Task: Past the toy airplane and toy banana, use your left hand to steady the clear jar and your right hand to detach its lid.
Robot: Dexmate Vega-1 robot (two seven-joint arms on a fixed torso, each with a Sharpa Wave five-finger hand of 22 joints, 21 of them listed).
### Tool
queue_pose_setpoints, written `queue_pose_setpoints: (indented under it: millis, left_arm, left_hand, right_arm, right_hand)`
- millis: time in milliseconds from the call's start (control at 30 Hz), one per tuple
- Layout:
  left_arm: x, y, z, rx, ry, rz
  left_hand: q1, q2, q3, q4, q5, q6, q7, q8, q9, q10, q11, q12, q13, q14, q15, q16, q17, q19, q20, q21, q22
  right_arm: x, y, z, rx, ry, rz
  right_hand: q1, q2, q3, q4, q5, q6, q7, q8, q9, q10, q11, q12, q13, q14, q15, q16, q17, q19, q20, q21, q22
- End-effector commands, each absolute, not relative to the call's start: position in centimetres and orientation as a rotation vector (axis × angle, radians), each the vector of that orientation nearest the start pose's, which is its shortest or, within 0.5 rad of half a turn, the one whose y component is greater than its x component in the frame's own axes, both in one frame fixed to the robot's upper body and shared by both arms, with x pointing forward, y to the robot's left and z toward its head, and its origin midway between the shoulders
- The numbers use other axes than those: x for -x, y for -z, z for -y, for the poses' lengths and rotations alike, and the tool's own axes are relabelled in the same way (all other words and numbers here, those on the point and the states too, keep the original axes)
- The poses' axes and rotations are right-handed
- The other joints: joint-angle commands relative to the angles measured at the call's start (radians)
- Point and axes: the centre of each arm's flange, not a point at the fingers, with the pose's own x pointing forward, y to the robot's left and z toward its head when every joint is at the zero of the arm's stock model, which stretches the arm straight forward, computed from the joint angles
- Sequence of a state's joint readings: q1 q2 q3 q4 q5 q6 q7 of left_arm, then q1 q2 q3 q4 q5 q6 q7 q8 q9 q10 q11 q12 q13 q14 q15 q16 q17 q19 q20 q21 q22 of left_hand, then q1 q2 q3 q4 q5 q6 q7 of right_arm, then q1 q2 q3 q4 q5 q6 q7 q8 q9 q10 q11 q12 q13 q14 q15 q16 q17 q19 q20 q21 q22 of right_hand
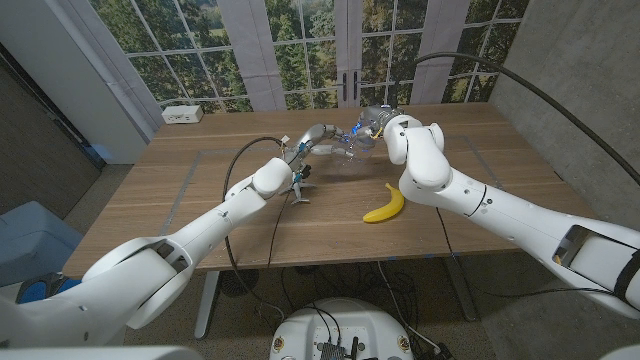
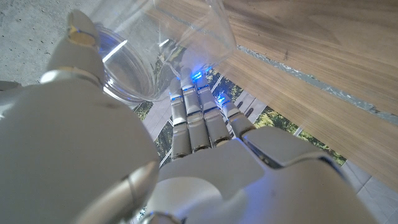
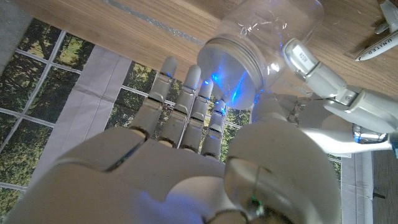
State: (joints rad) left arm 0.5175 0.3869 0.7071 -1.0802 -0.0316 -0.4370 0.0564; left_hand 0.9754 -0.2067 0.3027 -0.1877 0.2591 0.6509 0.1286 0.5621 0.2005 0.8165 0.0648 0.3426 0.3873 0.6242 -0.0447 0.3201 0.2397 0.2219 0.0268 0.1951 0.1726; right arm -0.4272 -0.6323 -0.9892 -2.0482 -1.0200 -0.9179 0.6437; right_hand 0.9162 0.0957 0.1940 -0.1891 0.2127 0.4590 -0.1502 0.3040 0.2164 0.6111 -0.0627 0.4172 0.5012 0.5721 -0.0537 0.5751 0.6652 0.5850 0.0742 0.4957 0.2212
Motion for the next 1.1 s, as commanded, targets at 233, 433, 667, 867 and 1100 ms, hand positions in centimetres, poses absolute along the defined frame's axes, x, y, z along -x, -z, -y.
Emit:
queue_pose_setpoints:
  millis: [233, 433, 667, 867, 1100]
  left_arm:
    - [-67.1, -3.2, -13.0, -0.622, 0.372, 0.824]
    - [-67.3, -3.3, -13.1, -0.608, 0.377, 0.82]
    - [-67.6, -3.4, -13.1, -0.593, 0.385, 0.812]
    - [-67.8, -3.4, -13.1, -0.58, 0.387, 0.806]
    - [-67.9, -3.4, -13.0, -0.577, 0.384, 0.81]
  left_hand:
    - [0.263, 0.266, 0.015, 0.016, 0.018, 0.322, -0.229, 0.06, 0.006, 0.367, -0.278, 0.001, 0.004, 0.007, -0.193, -0.003, 0.001, 0.006, -0.005, -0.001, 0.001]
    - [0.263, 0.266, 0.014, 0.015, 0.018, 0.321, -0.23, 0.058, 0.006, 0.369, -0.278, 0.0, 0.006, 0.007, -0.193, -0.003, 0.001, 0.007, -0.007, -0.001, 0.001]
    - [0.264, 0.266, 0.013, 0.015, 0.019, 0.321, -0.229, 0.056, 0.007, 0.368, -0.278, -0.004, 0.006, 0.008, -0.193, -0.004, 0.002, 0.008, -0.009, 0.0, 0.001]
    - [0.266, 0.267, 0.013, 0.015, 0.019, 0.321, -0.23, 0.055, 0.007, 0.369, -0.277, -0.006, 0.007, 0.008, -0.194, -0.005, 0.002, 0.009, -0.008, 0.0, 0.001]
    - [0.267, 0.267, 0.012, 0.015, 0.02, 0.321, -0.229, 0.053, 0.007, 0.369, -0.277, -0.008, 0.009, 0.009, -0.194, -0.006, 0.002, 0.009, -0.009, 0.0, 0.001]
  right_arm:
    - [-55.3, -10.7, 11.5, 1.583, -0.106, 0.402]
    - [-55.0, -10.5, 11.4, 1.61, -0.136, 0.491]
    - [-53.8, -9.6, 11.1, 1.636, -0.111, 0.599]
    - [-52.7, -9.7, 11.0, 1.654, -0.119, 0.571]
    - [-52.9, -10.7, 12.3, 1.496, -0.22, 0.527]
  right_hand:
    - [0.171, -0.018, 0.062, -0.002, -0.016, 0.025, -0.066, 0.008, 0.005, -0.026, -0.094, -0.004, 0.027, -0.052, -0.161, -0.024, 0.018, -0.088, -0.089, -0.003, 0.005]
    - [0.365, -0.017, 0.119, 0.001, -0.02, 0.004, -0.068, -0.005, 0.01, -0.089, -0.138, -0.037, 0.043, -0.105, -0.18, -0.061, 0.034, -0.109, -0.217, 0.026, 0.005]
    - [0.595, 0.017, 0.168, 0.01, 0.054, 0.009, -0.067, 0.004, 0.043, -0.132, -0.155, -0.108, 0.033, -0.254, -0.176, -0.202, 0.001, -0.278, -0.208, 0.056, -0.004]
    - [0.586, 0.015, 0.212, 0.025, 0.183, 0.064, -0.068, 0.014, 0.04, -0.066, -0.159, -0.149, 0.003, -0.314, -0.149, -0.321, -0.097, -0.414, -0.094, 0.009, -0.042]
    - [0.142, -0.064, 0.049, 0.115, 0.064, 0.009, -0.056, -0.044, 0.017, -0.183, -0.13, -0.231, -0.044, -0.357, -0.06, -0.315, -0.129, -0.37, 0.074, -0.101, -0.049]
